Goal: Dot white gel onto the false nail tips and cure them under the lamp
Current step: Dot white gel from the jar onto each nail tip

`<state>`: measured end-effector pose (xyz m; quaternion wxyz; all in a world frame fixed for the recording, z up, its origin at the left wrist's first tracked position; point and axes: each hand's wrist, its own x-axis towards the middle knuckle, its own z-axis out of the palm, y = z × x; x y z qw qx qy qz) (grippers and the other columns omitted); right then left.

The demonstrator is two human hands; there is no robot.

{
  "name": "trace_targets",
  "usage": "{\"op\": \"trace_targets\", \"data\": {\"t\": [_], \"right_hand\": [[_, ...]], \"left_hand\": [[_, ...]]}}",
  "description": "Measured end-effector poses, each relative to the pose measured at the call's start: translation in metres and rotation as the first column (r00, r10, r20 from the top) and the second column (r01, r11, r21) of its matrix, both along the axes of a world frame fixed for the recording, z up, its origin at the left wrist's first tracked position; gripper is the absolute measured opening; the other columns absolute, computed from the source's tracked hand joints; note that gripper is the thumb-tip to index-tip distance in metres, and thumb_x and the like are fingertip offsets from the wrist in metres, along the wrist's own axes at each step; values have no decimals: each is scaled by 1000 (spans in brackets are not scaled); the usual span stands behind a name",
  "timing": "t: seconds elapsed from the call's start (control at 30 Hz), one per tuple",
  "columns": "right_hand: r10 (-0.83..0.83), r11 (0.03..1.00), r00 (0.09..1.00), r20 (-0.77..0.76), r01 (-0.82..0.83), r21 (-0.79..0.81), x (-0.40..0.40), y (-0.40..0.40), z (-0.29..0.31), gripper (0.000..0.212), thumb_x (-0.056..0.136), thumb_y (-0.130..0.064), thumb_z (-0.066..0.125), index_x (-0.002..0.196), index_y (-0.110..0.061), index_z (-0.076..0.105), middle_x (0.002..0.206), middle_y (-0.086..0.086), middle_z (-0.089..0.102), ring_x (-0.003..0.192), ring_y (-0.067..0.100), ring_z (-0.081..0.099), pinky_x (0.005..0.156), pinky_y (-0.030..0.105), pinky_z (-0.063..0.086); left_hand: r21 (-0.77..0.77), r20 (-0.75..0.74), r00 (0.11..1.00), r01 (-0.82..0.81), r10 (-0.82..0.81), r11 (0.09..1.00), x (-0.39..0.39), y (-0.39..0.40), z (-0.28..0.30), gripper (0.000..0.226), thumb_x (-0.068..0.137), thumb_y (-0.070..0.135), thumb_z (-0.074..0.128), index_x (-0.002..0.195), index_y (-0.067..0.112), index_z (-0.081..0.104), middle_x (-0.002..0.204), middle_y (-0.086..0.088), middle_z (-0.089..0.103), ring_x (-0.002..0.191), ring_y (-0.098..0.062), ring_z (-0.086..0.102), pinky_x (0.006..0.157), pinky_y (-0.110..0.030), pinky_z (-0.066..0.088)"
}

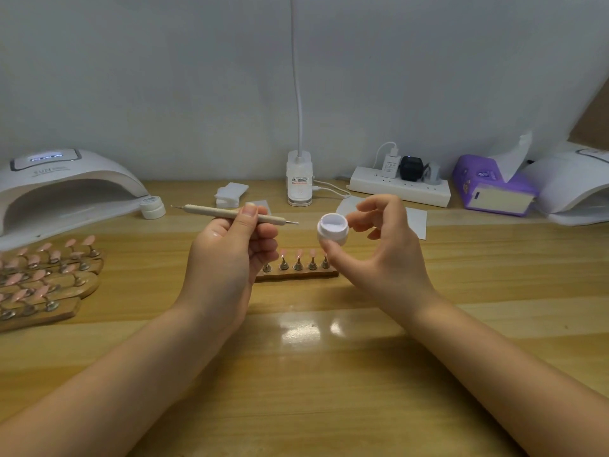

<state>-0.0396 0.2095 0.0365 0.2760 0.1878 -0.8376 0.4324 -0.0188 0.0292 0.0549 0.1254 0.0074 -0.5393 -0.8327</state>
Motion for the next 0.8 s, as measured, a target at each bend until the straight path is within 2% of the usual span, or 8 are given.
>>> {"op": "trace_targets", "data": {"t": [0.13,0.2,0.3,0.4,0.57,0.63,0.7,0.8], "right_hand": [[-117,987,974,192,136,-89,-17,17,-8,56,75,-33,78,114,-25,39,95,-17,54,96,8,54,77,23,45],[-168,979,951,258,191,-68,-23,24,-13,55,76,-34,77,115,-25,39,93,-17,53,95,8,54,73,22,44],[-214,975,914,345,222,18,-30,30,-17,54,77,-39,75,115,-27,39,92,-18,55,96,13,56,81,34,49],[-238,971,884,403,213,106,-31,32,-18,52,78,-43,73,119,-31,43,98,-18,63,106,17,55,90,45,49],[-246,966,880,407,190,173,-31,32,-21,62,81,-36,69,136,-33,40,123,-6,63,122,19,51,100,43,43],[-274,955,885,376,204,215,-30,31,-20,66,80,-34,67,140,-32,39,127,-1,58,124,21,46,101,38,40],[-309,931,923,230,244,272,-27,29,-17,54,81,-32,66,132,-27,48,126,-1,55,119,22,46,95,33,39],[-224,925,973,-45,227,304,-19,21,-12,19,79,-26,68,95,-15,65,91,1,58,83,20,53,70,30,42]], "left_hand": [[3,-40,999,19,-19,1000,1,-1,1,20,101,18,46,101,7,63,69,-2,66,64,-12,63,57,-22,53],[-7,-56,998,24,-24,1000,2,-1,0,20,101,16,45,102,6,63,71,-3,67,67,-13,64,59,-23,54],[-39,-79,997,11,-14,999,2,-2,-2,20,101,13,45,102,7,64,72,-3,68,69,-14,65,61,-24,54],[-150,-137,990,-41,21,988,2,-3,-7,20,100,11,46,100,10,65,76,-3,69,74,-16,66,65,-25,55],[-354,-264,961,-171,77,919,4,-5,-14,18,99,10,48,101,16,66,86,0,71,84,-16,67,75,-26,56],[-395,-314,944,-229,103,890,3,-6,-16,18,99,11,49,101,19,65,89,4,71,87,-12,68,77,-21,54],[-421,-364,924,-278,120,864,2,-8,-18,17,99,16,50,101,24,64,93,10,71,90,-9,68,77,-16,52],[-488,-435,891,-356,132,797,1,-11,-22,16,97,18,50,100,29,62,94,15,70,91,-7,67,75,-13,50]]}}
